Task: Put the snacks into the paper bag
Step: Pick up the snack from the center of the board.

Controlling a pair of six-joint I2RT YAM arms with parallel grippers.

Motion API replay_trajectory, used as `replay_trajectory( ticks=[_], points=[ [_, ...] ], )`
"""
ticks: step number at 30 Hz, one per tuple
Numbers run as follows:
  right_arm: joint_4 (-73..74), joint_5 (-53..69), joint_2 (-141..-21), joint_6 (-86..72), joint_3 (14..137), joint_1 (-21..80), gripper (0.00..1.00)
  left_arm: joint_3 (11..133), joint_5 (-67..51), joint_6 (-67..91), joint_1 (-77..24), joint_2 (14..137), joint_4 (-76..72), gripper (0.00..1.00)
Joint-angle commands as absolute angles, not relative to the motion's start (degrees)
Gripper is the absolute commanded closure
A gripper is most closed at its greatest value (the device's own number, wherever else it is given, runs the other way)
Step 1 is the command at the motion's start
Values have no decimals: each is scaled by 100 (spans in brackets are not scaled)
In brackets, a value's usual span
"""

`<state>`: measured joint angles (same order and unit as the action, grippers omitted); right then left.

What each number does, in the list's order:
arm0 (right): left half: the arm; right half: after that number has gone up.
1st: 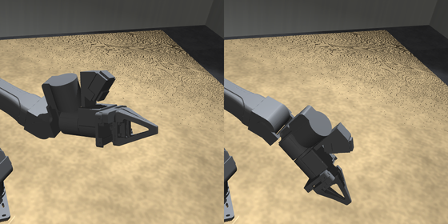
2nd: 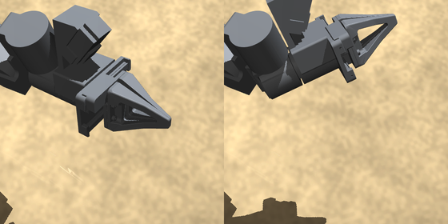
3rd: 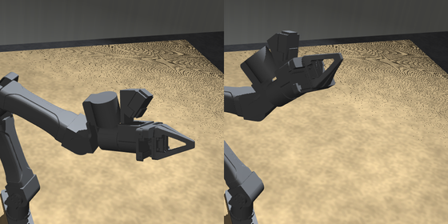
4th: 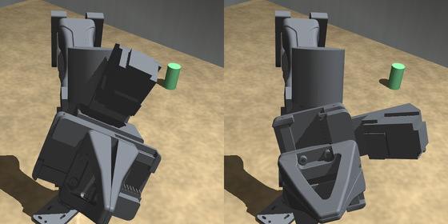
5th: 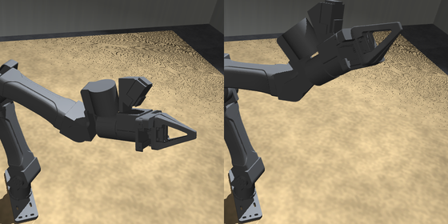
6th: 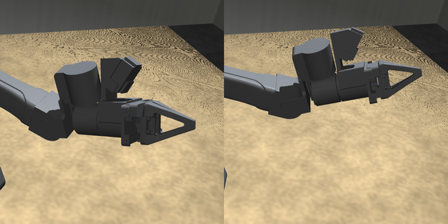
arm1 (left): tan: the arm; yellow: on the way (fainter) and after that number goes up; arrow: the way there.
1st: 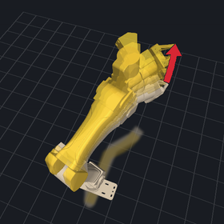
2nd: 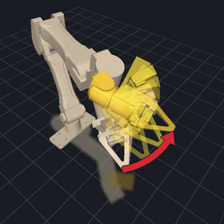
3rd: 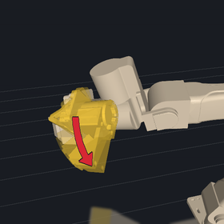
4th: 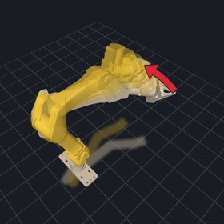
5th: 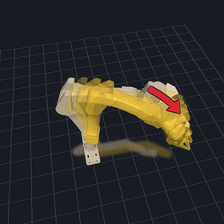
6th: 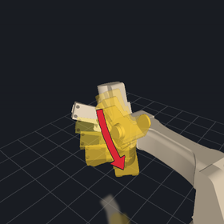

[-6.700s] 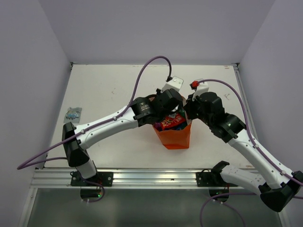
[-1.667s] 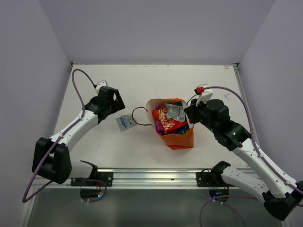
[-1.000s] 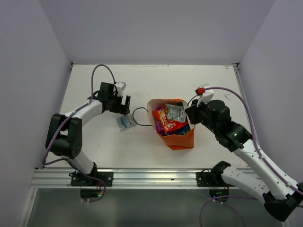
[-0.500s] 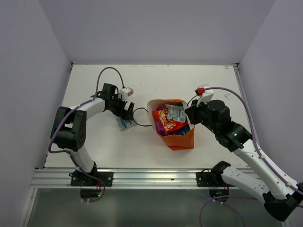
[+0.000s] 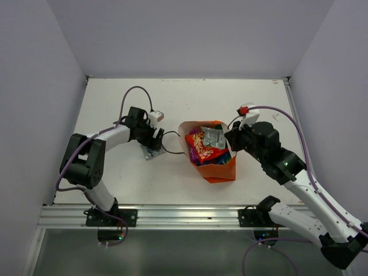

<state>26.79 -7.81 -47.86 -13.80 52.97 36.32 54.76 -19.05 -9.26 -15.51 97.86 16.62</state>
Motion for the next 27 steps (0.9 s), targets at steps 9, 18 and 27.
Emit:
replay_trajectory(
  ticks=[9,18,27],
  points=[
    [2478,-677,-4658,-1310,5335,3639,100,4755,-1916,543,-1890,9378,1802,28],
    [2487,-694,-4676,-1310,5344,3639,100,4395,-1363,2186,-2170,8729,1459,64],
    [2540,-694,-4667,-1310,5379,3639,100,3928,-617,3559,-2241,8016,1230,90]
  ],
)
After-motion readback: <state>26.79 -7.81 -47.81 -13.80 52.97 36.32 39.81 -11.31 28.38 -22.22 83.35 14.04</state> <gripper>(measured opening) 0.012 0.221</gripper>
